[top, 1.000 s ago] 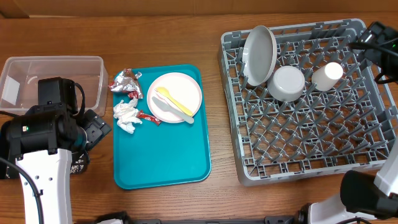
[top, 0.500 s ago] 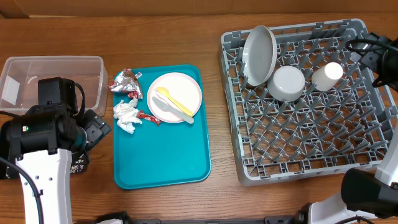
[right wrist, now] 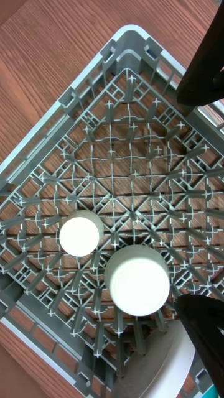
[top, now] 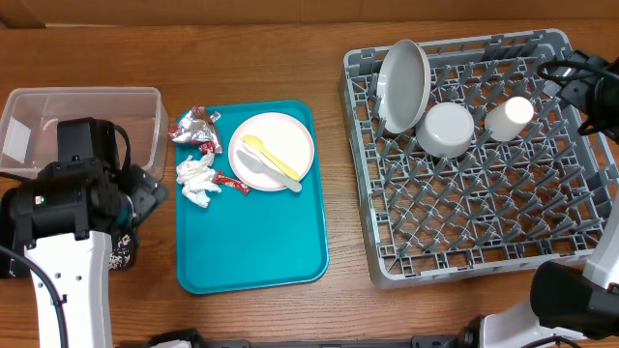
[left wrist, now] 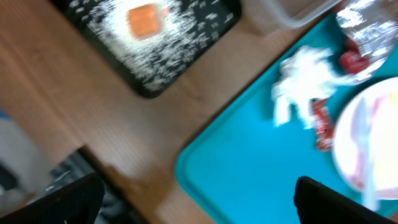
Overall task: Sort waste into correct bins and load items into the dishwasher rack
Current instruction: 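Release the cup and hold the right gripper above the rack, then reach the left gripper to the white tissue on the teal tray and grasp it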
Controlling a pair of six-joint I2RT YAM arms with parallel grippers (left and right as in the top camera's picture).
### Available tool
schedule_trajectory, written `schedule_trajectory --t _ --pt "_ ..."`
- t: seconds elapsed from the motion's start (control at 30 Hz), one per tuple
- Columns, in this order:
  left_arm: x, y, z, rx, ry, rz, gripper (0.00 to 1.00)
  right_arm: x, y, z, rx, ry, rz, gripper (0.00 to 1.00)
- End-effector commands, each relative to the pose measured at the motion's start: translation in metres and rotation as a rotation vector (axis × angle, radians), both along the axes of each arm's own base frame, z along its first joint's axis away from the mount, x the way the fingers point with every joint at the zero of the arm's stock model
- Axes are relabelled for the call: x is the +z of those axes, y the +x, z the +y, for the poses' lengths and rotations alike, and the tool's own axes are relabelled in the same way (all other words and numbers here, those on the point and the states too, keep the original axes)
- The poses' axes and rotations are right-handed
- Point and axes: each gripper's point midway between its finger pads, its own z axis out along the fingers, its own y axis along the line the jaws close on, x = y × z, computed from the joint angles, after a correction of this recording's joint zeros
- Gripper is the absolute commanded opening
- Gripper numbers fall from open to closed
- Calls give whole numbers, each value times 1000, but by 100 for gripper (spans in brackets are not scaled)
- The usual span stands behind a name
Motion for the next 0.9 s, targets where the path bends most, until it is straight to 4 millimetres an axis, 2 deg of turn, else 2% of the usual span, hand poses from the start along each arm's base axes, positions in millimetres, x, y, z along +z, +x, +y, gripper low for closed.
schedule_trajectory --t 0.0,0.13,0.17,0.27,0.33,0.4,0.57,0.7,0.77,0.87 --pt "2 15 -8 41 -69 -80 100 1 0 -1 -6 0 -9 100" --pt "3 26 -42 -61 -252 -123 100 1 0 -1 -6 0 -9 100" --pt "7 34 -58 -163 -315 -152 100 1 0 -1 -6 0 -9 100" --pt "15 49 -84 -466 -352 -220 100 1 0 -1 -6 0 -9 100" --pt "13 51 -94 -577 -365 -216 100 1 0 -1 -6 0 -9 100" --pt "6 52 -95 -589 -367 -183 100 1 0 -1 -6 0 -9 100" --pt "-24 75 -91 -574 -388 -104 100 1 0 -1 -6 0 -9 100" --pt "-59 82 -91 -555 -429 17 100 1 0 -1 -6 0 -9 100" --pt "-76 83 -95 -553 -449 82 91 1 0 -1 -6 0 -9 100" --pt "-101 86 -103 -556 -474 167 89 1 0 -1 -6 0 -9 100"
